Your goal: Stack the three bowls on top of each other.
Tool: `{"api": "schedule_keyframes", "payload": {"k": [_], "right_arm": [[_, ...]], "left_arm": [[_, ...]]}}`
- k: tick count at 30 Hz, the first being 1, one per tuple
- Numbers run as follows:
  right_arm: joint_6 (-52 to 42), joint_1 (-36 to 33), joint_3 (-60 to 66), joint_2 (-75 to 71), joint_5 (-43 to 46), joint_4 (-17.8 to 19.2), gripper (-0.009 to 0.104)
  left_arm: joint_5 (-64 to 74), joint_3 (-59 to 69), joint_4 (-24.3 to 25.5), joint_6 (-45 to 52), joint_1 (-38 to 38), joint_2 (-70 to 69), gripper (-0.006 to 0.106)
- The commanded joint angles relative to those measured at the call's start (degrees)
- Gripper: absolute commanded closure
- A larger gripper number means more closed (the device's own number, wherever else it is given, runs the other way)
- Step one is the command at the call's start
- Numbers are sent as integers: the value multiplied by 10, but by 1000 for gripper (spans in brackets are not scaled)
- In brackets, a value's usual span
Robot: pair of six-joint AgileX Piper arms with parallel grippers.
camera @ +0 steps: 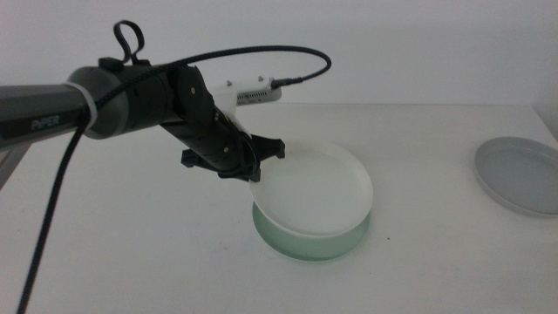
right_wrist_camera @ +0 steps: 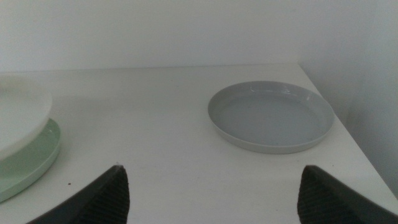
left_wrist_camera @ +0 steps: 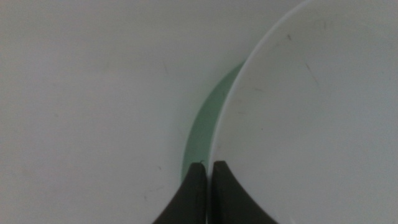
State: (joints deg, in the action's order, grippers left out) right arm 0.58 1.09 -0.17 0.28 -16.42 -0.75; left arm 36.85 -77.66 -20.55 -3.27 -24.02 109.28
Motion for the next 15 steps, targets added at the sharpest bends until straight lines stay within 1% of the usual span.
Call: {"api": "schedule_keyframes", "payload": {"k": [1,9,11,15], "right_arm": [[-2,2,2,-3,1,4,4],[-2,2,2,-3,1,4,4],[-2,2,2,-3,1,4,4],[-2,2,2,-3,1,4,4]], "left_arm": [[-8,2,-12,4,-7,5,102],[-19,13,-9,2,-10,13,102],[-17,17,-19,3,-11,18,102],[-18,18,-20,4,-11,27,102]]}}
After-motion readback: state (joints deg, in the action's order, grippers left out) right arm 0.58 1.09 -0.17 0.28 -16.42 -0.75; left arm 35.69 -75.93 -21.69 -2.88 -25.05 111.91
